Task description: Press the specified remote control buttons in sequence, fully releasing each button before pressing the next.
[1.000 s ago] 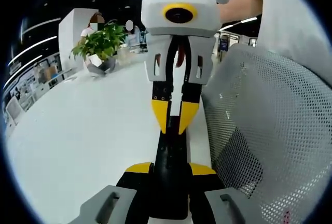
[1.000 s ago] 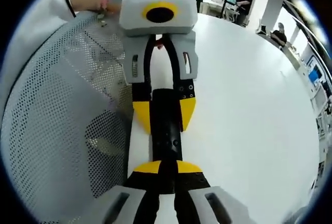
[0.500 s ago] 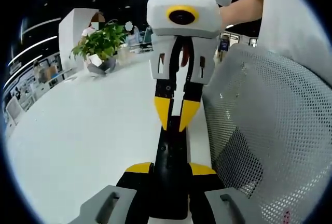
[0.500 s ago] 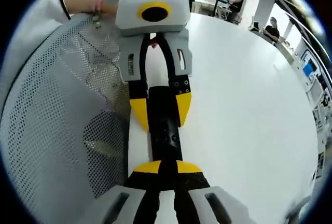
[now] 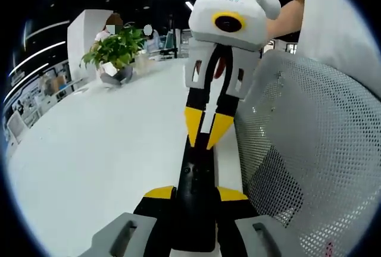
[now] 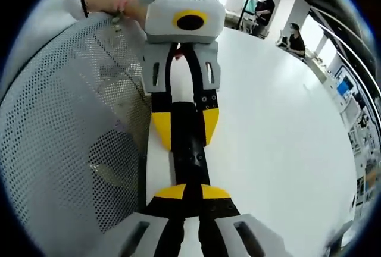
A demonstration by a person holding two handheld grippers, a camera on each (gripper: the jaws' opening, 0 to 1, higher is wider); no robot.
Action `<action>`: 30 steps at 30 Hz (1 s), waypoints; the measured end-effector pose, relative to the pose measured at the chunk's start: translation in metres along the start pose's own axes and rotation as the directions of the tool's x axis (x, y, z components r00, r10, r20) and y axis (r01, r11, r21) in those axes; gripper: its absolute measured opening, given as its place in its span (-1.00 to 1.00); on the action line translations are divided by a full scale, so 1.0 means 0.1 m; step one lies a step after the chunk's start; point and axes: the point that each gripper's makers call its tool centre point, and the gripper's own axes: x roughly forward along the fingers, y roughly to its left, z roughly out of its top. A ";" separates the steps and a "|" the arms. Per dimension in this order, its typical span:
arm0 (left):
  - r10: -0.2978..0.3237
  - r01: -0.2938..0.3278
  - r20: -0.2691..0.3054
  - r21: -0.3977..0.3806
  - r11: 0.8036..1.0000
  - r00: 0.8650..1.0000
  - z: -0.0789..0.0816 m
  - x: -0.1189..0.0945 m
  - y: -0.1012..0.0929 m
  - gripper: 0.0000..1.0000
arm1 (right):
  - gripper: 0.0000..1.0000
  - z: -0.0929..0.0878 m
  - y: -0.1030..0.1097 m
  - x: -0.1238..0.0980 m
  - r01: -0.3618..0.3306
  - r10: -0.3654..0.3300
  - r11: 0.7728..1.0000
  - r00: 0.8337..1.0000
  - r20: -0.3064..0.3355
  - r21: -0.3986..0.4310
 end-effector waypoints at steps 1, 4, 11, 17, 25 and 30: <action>0.000 0.000 0.000 0.000 1.000 1.000 0.00 0.00 0.00 -0.50 | -0.95 -0.01 0.01 0.00 0.002 -0.002 1.000 1.000 -0.002 -0.006; -0.002 0.002 0.000 0.002 1.000 1.000 0.00 0.00 0.00 -0.50 | -0.95 0.00 0.00 0.00 0.001 -0.001 1.000 1.000 -0.024 -0.009; -0.003 0.003 0.000 0.001 1.000 1.000 0.01 0.00 0.00 -0.50 | -1.00 0.01 -0.07 0.01 0.001 -0.002 1.000 0.999 -0.049 -0.008; -0.003 0.003 0.002 -0.001 1.000 1.000 0.01 0.00 0.01 -0.50 | -1.00 0.00 -0.05 0.01 0.001 -0.002 1.000 0.999 -0.047 -0.016; -0.004 0.004 0.005 -0.001 1.000 1.000 0.00 0.01 0.01 -0.50 | -1.00 0.01 -0.04 0.01 -0.020 0.021 0.999 1.000 -0.016 0.047; -0.003 0.003 0.007 -0.004 1.000 1.000 0.00 0.01 0.01 -0.50 | -1.00 0.03 -0.07 0.04 -0.065 0.066 0.998 0.996 -0.055 0.027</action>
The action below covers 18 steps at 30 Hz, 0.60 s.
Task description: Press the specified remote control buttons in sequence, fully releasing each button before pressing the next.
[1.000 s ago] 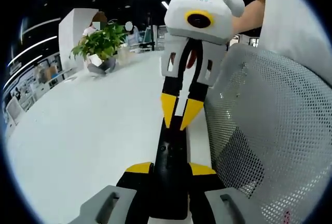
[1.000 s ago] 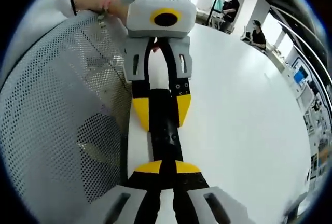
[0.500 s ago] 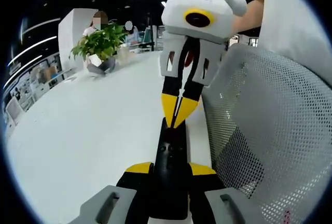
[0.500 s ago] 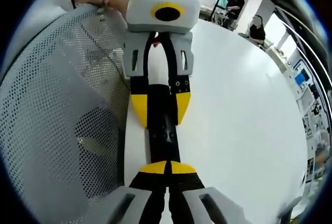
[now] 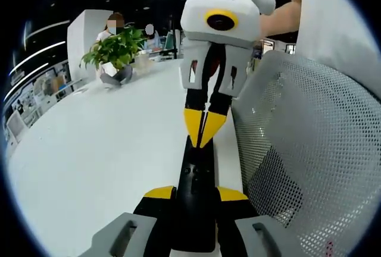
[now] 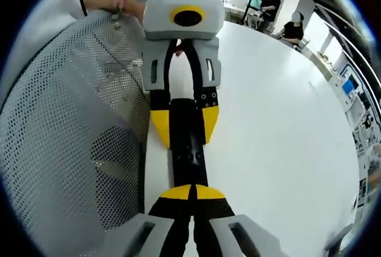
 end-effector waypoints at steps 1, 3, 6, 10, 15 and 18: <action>0.000 0.000 0.000 0.000 1.000 1.000 0.00 0.00 0.00 -0.50 | -1.00 0.01 0.00 0.01 -0.003 0.003 1.000 1.000 -0.004 -0.004; 0.000 0.000 0.001 -0.001 1.000 1.000 0.00 0.00 0.00 -0.50 | -1.00 0.00 0.01 0.00 -0.006 0.006 1.000 1.000 -0.015 -0.008; 0.003 -0.003 0.003 -0.004 1.000 1.000 0.00 0.00 0.00 -0.50 | -1.00 0.00 0.01 -0.01 -0.021 0.017 0.995 0.999 0.043 0.098; 0.004 -0.004 0.004 -0.003 1.000 1.000 0.00 0.00 0.00 -0.50 | -1.00 0.03 0.01 -0.04 -0.023 0.010 0.990 0.995 0.097 0.136; 0.003 -0.003 0.005 -0.003 1.000 1.000 0.00 0.00 0.00 -0.50 | -1.00 0.09 0.05 0.02 -0.024 0.013 0.993 0.996 0.090 0.120; 0.004 -0.004 0.005 -0.005 1.000 1.000 0.00 0.00 0.00 -0.50 | -1.00 0.10 0.04 0.03 -0.022 0.011 0.991 0.996 0.088 0.131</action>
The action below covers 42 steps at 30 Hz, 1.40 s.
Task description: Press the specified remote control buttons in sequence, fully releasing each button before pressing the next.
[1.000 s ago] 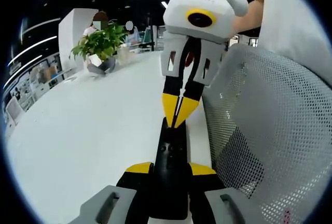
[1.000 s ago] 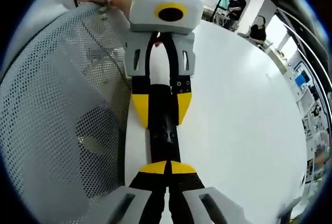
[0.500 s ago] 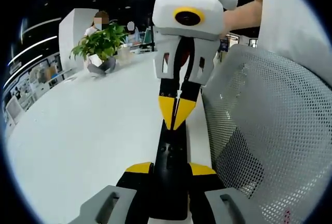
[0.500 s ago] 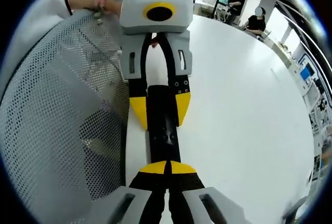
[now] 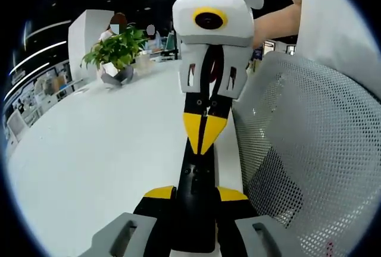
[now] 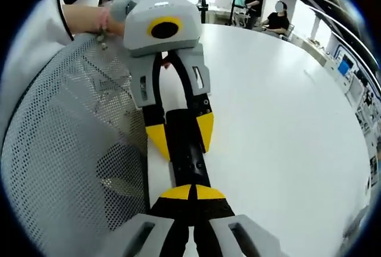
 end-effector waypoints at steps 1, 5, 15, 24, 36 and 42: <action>0.000 0.000 0.000 0.000 1.000 1.000 0.00 0.00 0.00 -0.50 | -1.00 0.00 -0.01 0.00 0.004 -0.004 1.000 1.000 -0.009 0.028; -0.001 0.001 0.001 -0.001 1.000 1.000 0.00 0.00 0.00 -0.50 | -1.00 0.00 0.00 0.02 0.019 -0.018 1.000 0.999 -0.047 0.008; -0.001 0.001 0.002 -0.001 1.000 1.000 0.00 0.00 0.00 -0.50 | -1.00 0.01 -0.04 0.00 0.073 -0.084 0.971 0.996 0.035 0.227; 0.001 -0.001 0.001 0.001 1.000 1.000 0.01 0.00 -0.01 -0.50 | -1.00 0.09 -0.03 0.04 0.037 -0.055 0.973 0.996 0.074 0.227; -0.005 0.005 0.001 0.004 1.000 1.000 0.01 0.00 0.00 -0.50 | -1.00 0.08 -0.02 0.07 0.050 -0.052 0.989 0.999 0.006 0.141; -0.004 0.004 0.002 0.002 1.000 1.000 0.01 0.00 -0.01 -0.50 | -1.00 0.09 0.06 0.03 0.069 -0.079 0.983 0.995 0.053 0.171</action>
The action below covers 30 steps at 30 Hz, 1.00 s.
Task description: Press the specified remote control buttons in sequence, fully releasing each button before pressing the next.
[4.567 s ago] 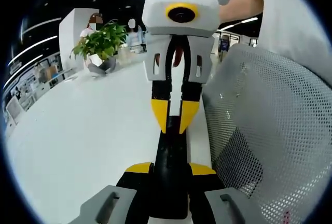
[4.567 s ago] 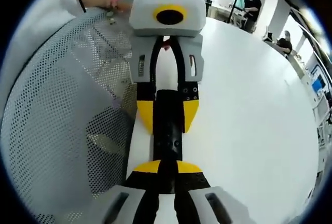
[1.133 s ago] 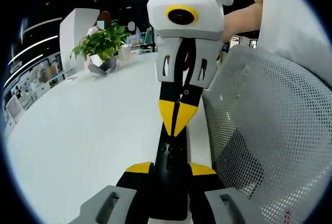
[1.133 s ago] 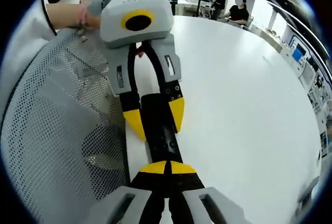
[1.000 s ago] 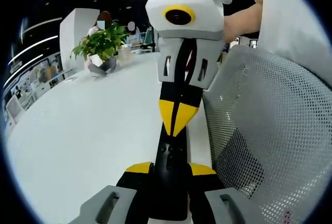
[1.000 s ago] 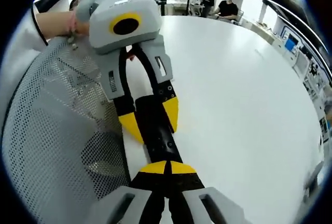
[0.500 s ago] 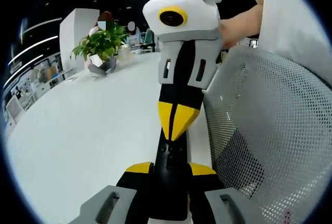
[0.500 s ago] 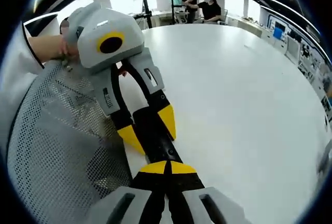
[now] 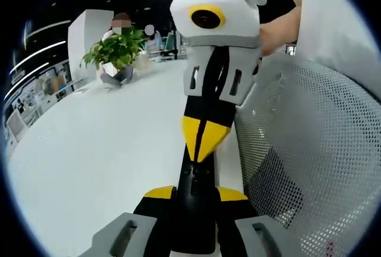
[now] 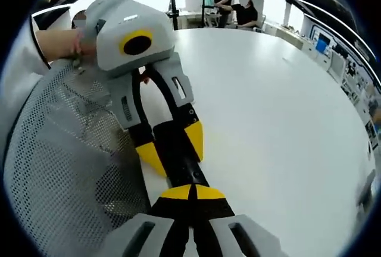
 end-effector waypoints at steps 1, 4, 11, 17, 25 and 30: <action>0.000 0.000 0.000 -0.002 1.000 1.000 0.00 0.00 0.00 -0.50 | -1.00 0.03 0.06 0.00 -0.020 0.020 1.000 1.000 0.016 -0.009; -0.001 0.001 0.000 0.000 1.000 1.000 0.00 0.00 0.00 -0.50 | -1.00 0.08 0.12 0.03 -0.002 0.003 0.995 1.000 0.017 -0.097; -0.002 0.002 0.001 -0.001 1.000 1.000 -0.01 0.00 0.00 -0.50 | -1.00 0.10 0.07 0.08 -0.003 0.003 0.992 1.000 -0.005 -0.128; -0.004 0.004 0.000 0.000 1.000 1.000 -0.01 0.01 0.00 -0.50 | -1.00 0.06 0.11 0.08 -0.020 0.014 0.987 0.999 -0.042 -0.158; -0.006 0.006 -0.001 0.001 1.000 1.000 -0.01 0.00 0.00 -0.50 | -1.00 0.05 0.14 0.09 -0.034 0.023 0.983 0.997 -0.068 -0.181; -0.007 0.007 -0.001 0.000 1.000 1.000 -0.01 0.00 -0.01 -0.50 | -1.00 0.05 0.14 0.11 -0.016 -0.001 0.982 0.996 -0.085 -0.189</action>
